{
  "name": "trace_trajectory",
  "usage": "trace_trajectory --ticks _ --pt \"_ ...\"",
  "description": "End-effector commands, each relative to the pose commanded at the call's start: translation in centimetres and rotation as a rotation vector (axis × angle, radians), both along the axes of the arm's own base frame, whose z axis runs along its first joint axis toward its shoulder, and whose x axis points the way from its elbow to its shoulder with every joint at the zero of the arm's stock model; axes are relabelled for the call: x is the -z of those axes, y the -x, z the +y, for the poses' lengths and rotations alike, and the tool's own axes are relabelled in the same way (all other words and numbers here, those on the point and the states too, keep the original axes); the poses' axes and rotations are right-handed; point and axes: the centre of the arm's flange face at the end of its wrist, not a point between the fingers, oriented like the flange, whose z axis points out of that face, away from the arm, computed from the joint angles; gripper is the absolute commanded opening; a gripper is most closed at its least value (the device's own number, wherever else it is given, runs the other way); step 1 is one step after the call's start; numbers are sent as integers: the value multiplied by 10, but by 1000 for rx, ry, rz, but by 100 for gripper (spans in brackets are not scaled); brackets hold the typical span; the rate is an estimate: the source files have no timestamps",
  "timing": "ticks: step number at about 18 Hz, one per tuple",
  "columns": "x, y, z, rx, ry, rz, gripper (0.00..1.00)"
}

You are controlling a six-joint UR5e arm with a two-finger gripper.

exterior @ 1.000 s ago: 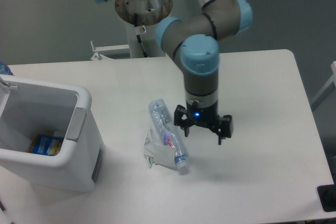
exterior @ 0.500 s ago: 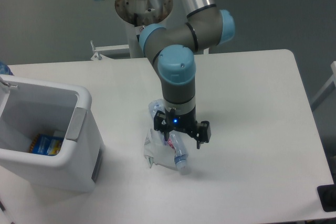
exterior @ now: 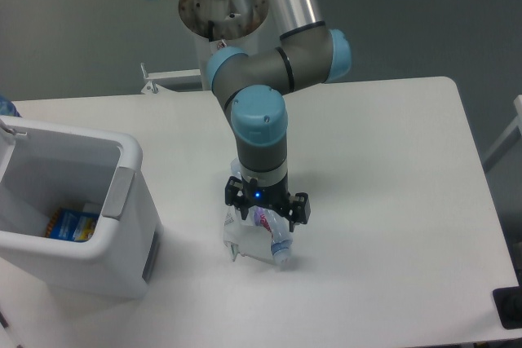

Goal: Place the trash in the trash can
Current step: 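Close the gripper on the crumpled white tissue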

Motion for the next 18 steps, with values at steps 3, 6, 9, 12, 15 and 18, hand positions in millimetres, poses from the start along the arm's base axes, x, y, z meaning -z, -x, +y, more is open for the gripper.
trace_trajectory --ticks 3,6,9,12,15,18 --pt "5 -2 3 -16 1 -10 90" --pt "10 -4 8 -27 4 -17 75" --pt "11 -2 14 -60 -2 -19 67" --pt "12 0 18 -93 -8 -22 54" --pt "11 -3 20 -113 -10 -24 33" --pt "9 -3 20 -128 -15 -25 14"
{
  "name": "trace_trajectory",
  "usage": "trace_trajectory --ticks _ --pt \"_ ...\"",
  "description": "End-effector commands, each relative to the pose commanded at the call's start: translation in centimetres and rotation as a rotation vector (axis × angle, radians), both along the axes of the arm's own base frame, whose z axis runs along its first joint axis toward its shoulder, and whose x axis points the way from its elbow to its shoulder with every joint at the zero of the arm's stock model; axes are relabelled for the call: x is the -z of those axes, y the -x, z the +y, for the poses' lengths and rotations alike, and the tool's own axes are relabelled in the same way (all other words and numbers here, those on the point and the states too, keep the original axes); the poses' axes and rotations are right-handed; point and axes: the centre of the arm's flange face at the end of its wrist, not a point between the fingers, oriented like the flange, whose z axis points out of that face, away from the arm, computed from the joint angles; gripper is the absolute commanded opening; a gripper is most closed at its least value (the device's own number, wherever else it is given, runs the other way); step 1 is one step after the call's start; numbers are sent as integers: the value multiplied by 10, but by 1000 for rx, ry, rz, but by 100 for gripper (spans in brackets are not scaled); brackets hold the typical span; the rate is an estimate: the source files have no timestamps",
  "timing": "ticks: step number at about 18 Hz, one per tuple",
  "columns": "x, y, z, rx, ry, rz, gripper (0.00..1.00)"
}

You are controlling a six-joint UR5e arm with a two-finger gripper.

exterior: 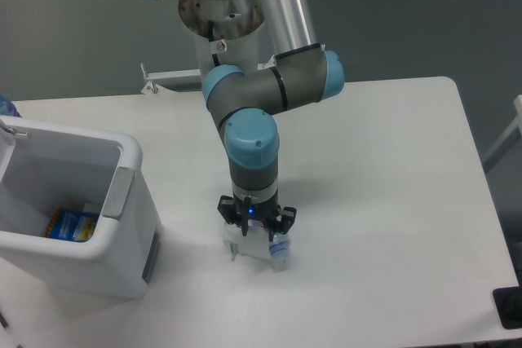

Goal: Place the trash in the trash can
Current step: 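Close the gripper on the crumpled white tissue, then lift the tissue and carry it over the white trash bin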

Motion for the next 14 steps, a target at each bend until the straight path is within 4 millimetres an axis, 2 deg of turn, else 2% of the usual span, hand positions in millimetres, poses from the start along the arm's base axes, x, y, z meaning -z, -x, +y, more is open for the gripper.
trace_trajectory --ticks 3,9,12,14 --pt "-3 0 1 -32 -11 -7 1" --pt "-17 1 8 -35 -90 -56 0" --pt "-37 13 7 -60 -178 -113 0" --pt "-62 26 8 -108 -289 -178 0"
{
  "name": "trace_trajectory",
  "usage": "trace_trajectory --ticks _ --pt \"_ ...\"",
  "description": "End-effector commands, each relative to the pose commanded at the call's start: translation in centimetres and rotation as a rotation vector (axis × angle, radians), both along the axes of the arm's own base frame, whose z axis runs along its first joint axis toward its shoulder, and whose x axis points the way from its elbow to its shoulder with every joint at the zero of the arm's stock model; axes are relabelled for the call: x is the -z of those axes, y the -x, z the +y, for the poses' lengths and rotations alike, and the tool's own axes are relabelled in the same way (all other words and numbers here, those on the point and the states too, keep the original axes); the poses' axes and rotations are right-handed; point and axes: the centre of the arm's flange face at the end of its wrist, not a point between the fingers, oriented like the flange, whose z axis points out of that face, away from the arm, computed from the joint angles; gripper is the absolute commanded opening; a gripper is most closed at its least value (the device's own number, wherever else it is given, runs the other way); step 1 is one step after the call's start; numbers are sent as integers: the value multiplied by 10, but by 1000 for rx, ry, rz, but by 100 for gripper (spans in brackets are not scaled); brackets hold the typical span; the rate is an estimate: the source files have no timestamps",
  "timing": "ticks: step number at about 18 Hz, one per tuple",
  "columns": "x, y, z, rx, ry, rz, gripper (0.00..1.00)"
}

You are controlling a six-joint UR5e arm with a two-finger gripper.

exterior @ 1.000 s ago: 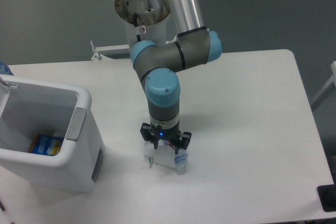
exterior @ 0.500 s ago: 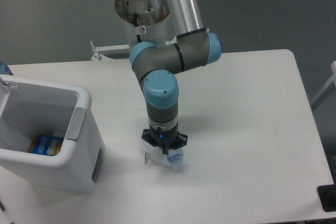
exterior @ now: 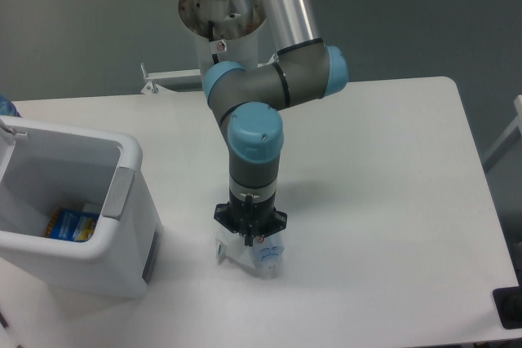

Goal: Place the trash in the trash can
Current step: 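Lift the tissue and carry it over the white trash bin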

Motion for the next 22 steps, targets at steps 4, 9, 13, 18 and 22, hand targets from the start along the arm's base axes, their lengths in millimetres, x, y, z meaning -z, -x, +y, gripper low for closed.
trace_trajectory --ticks 4,9,13,18,22 --pt "-29 18 10 -80 -80 -35 0" --pt "-64 36 14 -136 -163 -55 0" --pt "-109 54 15 -204 -255 -75 0" --pt "-172 62 24 -262 -358 -74 0" --pt "-207 53 18 -265 -408 -67 0"
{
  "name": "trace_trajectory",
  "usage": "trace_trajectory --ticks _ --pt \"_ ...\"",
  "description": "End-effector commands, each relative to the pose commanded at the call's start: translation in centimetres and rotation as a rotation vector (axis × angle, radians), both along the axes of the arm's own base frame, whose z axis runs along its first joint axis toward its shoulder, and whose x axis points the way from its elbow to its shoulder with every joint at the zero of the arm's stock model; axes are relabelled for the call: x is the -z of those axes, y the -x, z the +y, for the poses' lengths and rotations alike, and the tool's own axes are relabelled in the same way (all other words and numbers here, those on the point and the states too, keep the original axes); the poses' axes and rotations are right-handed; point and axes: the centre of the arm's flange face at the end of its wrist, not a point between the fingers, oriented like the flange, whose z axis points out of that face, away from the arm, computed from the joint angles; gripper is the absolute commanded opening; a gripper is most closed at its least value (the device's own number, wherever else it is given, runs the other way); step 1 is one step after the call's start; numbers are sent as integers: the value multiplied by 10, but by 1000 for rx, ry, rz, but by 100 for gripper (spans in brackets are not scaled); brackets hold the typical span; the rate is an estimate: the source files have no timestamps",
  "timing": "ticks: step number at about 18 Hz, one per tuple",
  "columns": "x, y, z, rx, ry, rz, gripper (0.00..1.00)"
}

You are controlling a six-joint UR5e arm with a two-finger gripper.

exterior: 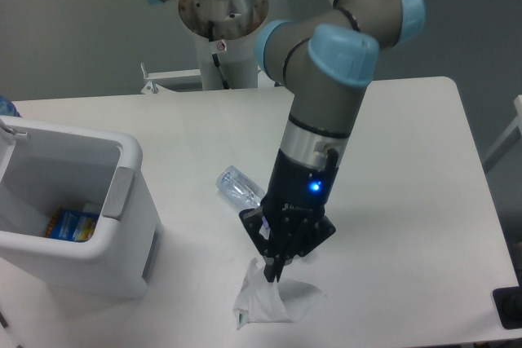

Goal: Place the trash in the trash can
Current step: 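Lift the tissue and carry it over the white trash bin, then lower the tissue into the bin and open the gripper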

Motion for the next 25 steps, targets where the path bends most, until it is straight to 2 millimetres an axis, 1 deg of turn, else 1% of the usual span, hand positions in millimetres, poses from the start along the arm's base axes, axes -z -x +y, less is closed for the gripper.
trace_trajectory --ticks 3,5,6,7,10,12,13,14,15,16,17,20,21,23,25 --pt "-28 -10 -10 -2 -50 -10 0" --pt "-48 -25 -14 6 -82 -16 0" --pt "-55 -33 -16 10 -94 -19 0" --pt "-58 -38 -15 17 -103 -30 0" --pt "-76 -72 -9 52 -131 -48 0" --pt "-80 -91 -2 75 -135 -56 0" --pt "-88 -103 -1 89 -144 -48 0" --pt "-95 -108 -4 92 -151 -41 0" --pt "-96 -115 -3 102 -152 -42 0" --pt "-93 -128 1 123 -149 -52 0" --pt "-84 -141 4 144 -139 -69 0" --pt "-72 -170 -14 176 -120 -73 0" --pt "-64 -172 -15 187 -110 -71 0" --pt "-62 -177 -18 195 -107 -69 0" --pt "-60 -185 -15 209 -102 -75 1"
